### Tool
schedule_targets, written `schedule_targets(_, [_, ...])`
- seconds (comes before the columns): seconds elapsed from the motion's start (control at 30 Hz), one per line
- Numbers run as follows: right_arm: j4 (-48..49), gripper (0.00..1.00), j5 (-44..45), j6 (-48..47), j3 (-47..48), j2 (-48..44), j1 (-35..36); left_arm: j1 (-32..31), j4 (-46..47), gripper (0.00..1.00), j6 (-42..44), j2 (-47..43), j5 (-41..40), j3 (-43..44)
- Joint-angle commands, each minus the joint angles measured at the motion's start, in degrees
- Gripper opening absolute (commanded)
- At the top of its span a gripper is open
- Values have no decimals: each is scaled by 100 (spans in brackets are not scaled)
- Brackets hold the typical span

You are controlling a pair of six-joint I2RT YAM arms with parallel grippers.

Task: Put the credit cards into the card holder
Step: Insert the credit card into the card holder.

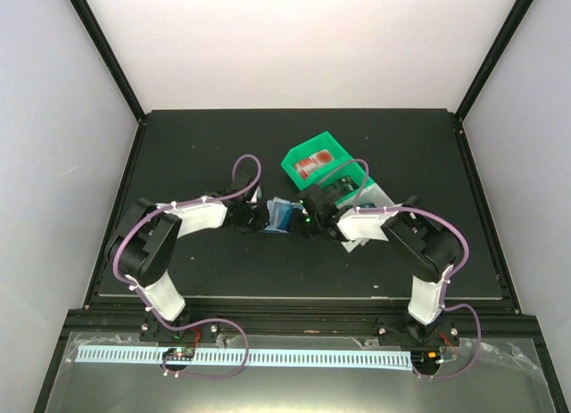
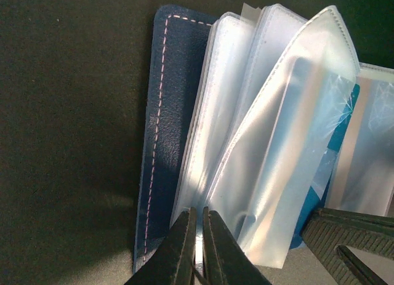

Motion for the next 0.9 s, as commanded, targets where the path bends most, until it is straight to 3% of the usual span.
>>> schedule_targets(0.0, [309,2,93,247,-90,-9,-24,-49,-598,6,68,445,-459,-437])
schedule_targets(0.2, [281,3,392,293,-206,-250,-24,-47,-615,6,80,335,-434,-452])
schedule_targets(0.33, [203,25,305,246,-165,-258,-33,-47,-658,6,90,325,-446,-417])
schedule_targets(0.5, [-189,35,387,381,-181,-240,-38,-49,-677,6,92,336,-448,-429])
schedule_targets(0.87, [-456,40,420,213,55,-152,-38,-49,-934,11,251,-193,-360,-284])
